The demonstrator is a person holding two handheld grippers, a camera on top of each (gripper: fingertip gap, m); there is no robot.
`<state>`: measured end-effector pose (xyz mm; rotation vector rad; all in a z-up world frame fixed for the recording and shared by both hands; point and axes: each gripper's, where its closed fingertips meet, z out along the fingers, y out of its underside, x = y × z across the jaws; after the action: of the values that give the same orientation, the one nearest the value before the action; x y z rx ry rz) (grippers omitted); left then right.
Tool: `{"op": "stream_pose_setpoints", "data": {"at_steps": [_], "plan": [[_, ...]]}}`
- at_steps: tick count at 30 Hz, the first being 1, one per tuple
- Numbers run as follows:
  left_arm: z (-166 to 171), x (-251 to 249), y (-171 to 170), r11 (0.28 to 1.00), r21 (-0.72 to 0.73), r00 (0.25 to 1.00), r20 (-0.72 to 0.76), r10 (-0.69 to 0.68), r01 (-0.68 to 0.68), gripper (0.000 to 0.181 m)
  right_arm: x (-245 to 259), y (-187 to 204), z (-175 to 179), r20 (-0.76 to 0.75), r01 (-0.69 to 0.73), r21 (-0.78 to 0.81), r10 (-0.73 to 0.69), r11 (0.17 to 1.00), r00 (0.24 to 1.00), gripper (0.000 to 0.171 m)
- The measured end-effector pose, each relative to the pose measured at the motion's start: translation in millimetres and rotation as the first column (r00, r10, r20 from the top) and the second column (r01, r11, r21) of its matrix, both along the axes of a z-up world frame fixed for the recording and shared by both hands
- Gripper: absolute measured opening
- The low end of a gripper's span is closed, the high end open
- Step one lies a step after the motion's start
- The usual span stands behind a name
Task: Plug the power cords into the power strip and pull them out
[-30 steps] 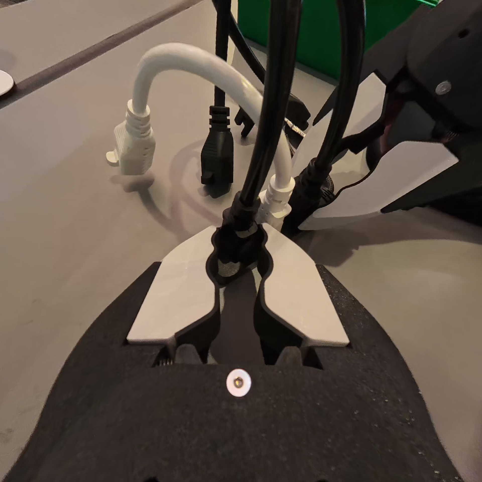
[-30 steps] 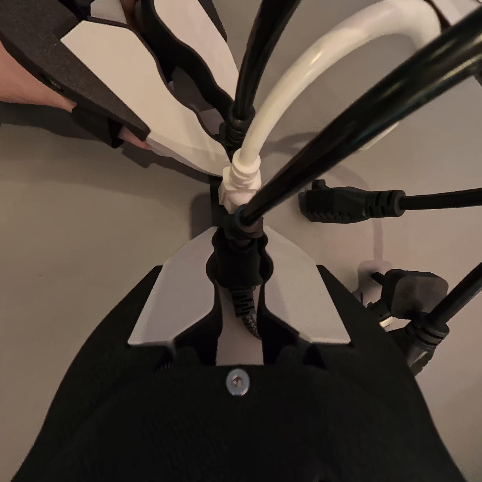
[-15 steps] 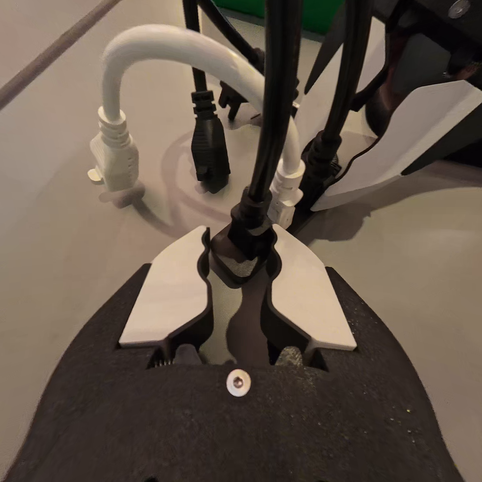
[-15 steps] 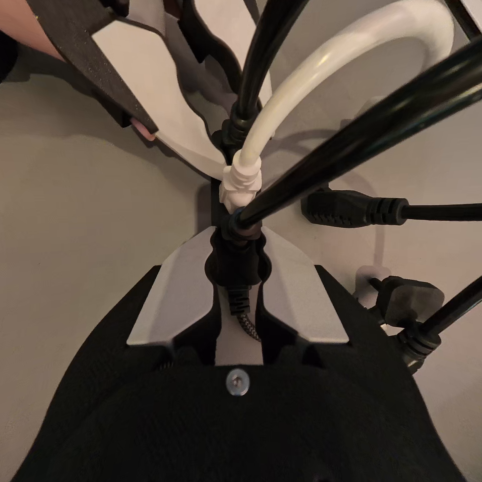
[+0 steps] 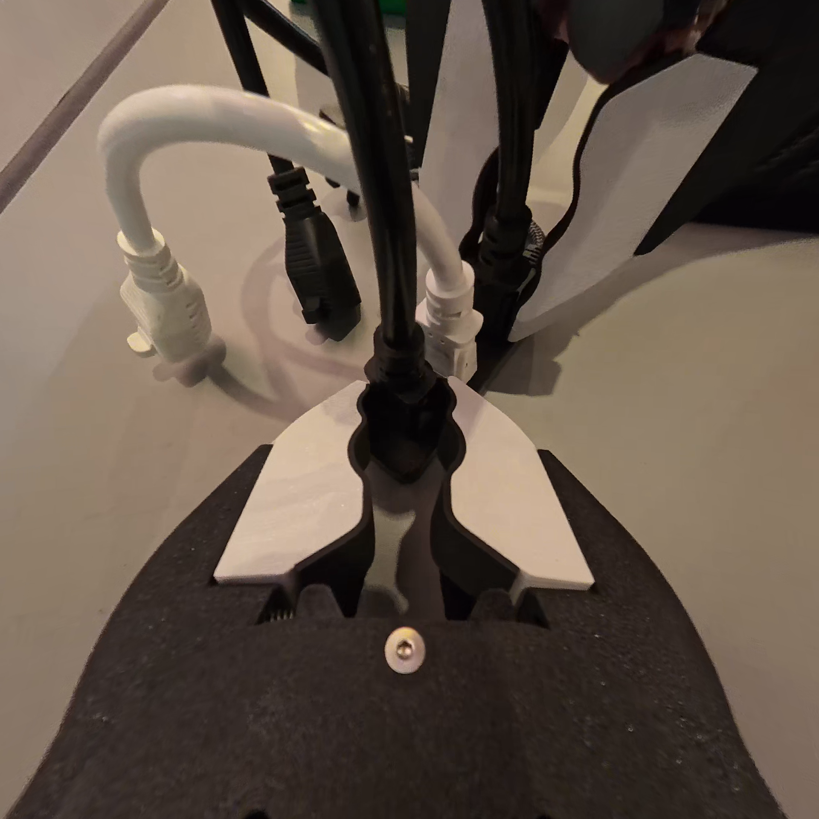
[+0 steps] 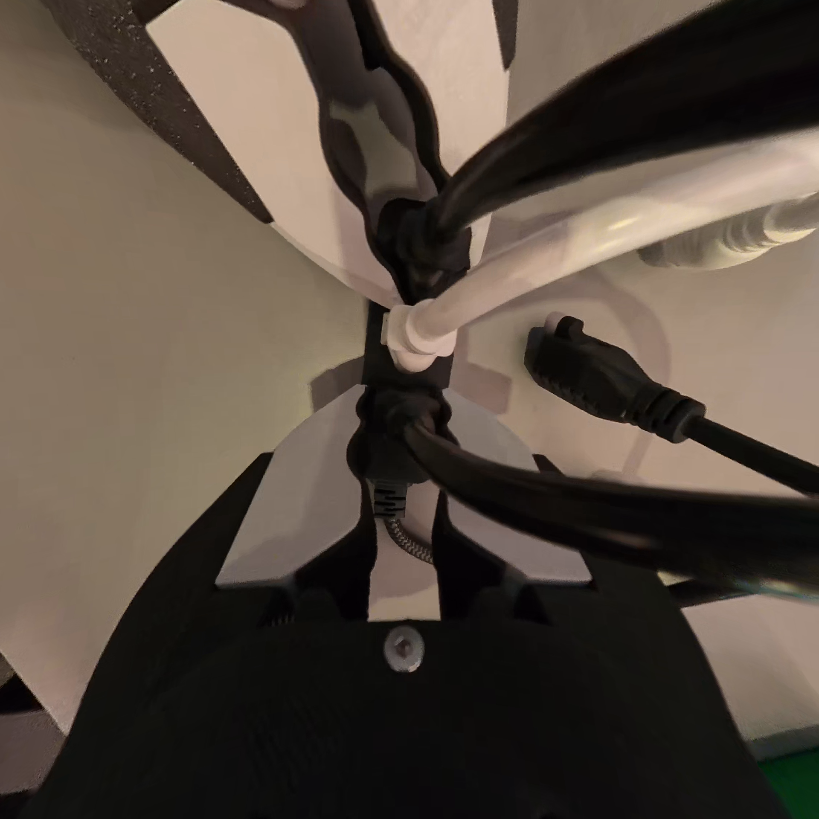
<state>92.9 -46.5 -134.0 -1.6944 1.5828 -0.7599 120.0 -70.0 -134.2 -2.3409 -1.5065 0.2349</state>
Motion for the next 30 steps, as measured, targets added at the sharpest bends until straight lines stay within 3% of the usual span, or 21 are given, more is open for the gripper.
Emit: {"op": "stream_pose_setpoints", "data": {"at_steps": [9,15,21,30], "plan": [[1,7,-6,1.0,-0.007,1.0,-0.012,-0.01,0.01,0.028,7,-4,2,-0.155,0.049,-0.155,-0.073,0.987,0.985,0.026],[0,7,-9,1.0,0.015,0.999,-0.04,0.001,0.0,0.027,9,-9,-1,0.11,-0.095,-0.039,0.099,0.995,0.989,0.026],[2,12,-11,0.999,0.05,1.0,-0.015,-0.003,0.004,0.027,12,-13,0,0.248,-0.164,0.081,0.14,0.983,0.959,0.027],[2,17,-15,0.999,0.006,0.999,0.011,-0.032,0.031,0.028,17,-12,1,-0.069,-0.04,-0.232,0.024,0.972,0.997,0.026]]}}
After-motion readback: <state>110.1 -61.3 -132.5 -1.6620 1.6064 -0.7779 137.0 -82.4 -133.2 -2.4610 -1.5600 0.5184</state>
